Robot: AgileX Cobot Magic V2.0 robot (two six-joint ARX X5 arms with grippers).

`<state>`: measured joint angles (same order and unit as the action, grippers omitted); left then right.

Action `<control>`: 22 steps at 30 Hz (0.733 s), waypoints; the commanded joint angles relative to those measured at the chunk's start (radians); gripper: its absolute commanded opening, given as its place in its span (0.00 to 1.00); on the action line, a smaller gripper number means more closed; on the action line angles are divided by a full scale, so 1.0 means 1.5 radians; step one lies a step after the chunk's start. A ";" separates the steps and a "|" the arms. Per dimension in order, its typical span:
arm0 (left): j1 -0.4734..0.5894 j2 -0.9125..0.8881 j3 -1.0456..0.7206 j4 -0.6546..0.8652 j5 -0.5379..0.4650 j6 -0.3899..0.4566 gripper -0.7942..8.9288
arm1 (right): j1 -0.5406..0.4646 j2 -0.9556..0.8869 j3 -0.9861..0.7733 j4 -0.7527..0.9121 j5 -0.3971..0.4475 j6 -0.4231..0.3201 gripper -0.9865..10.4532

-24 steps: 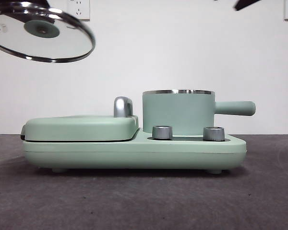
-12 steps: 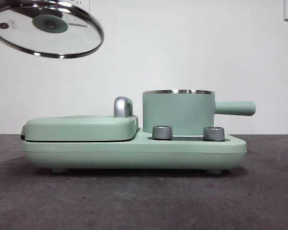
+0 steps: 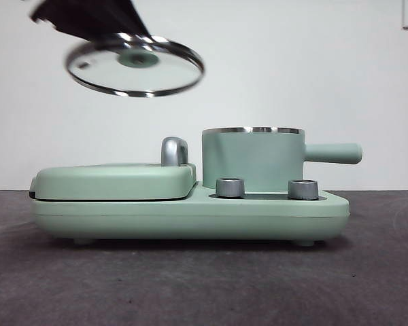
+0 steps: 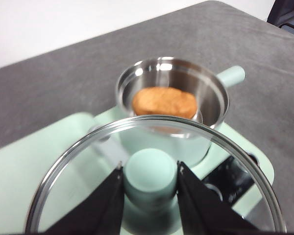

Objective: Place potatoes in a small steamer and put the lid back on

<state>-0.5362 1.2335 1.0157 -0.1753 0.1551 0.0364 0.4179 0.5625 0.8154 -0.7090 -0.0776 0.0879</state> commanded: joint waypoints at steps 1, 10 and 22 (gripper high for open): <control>-0.024 0.035 0.014 0.069 -0.002 0.003 0.09 | 0.003 0.003 0.005 -0.004 0.004 0.012 0.34; -0.067 0.167 0.087 0.138 -0.004 0.009 0.09 | 0.003 0.003 0.004 -0.034 0.040 0.011 0.34; -0.076 0.328 0.267 0.140 -0.004 0.079 0.09 | 0.003 0.003 0.002 -0.043 0.056 0.011 0.34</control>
<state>-0.6399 1.7077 1.3750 0.0010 0.1513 0.1181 0.4179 0.5632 0.8150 -0.7776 0.0017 0.0944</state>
